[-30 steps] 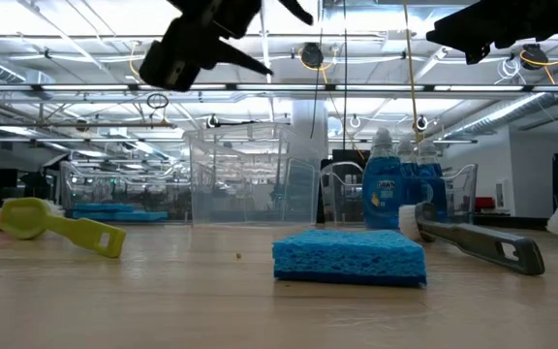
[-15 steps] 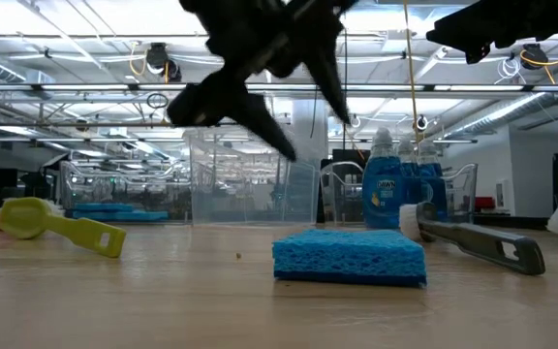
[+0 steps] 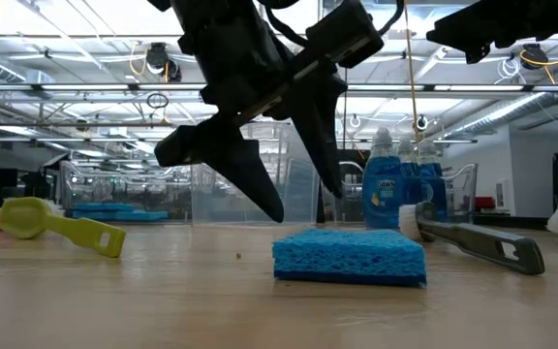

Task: Pick & Place Kitchen Sink Supplies
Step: Put the blue sponge into the left transparent bin, then put the red dish brush into the middle transparent bin

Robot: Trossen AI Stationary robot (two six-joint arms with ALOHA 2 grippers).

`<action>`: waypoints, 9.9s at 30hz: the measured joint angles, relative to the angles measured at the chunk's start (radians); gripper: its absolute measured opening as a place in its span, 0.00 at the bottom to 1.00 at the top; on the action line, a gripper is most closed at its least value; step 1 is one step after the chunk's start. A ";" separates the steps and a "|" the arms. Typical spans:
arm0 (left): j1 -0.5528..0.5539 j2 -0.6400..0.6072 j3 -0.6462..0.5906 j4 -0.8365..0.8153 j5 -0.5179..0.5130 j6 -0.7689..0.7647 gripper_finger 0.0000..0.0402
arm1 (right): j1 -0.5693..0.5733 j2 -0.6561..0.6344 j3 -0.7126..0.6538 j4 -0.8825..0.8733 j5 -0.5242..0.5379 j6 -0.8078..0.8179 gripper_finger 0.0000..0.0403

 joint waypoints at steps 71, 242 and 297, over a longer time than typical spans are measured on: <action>0.017 -0.428 -0.002 0.355 0.031 0.781 0.00 | 0.000 0.000 0.000 -0.001 0.000 0.000 0.32; 1.219 -0.390 -0.409 -0.305 -0.004 0.917 0.16 | -0.001 0.000 0.000 0.001 0.004 0.053 0.32; 0.207 -0.746 -0.408 -0.867 -0.046 -0.088 0.60 | -0.001 0.000 0.000 0.001 0.000 0.053 0.32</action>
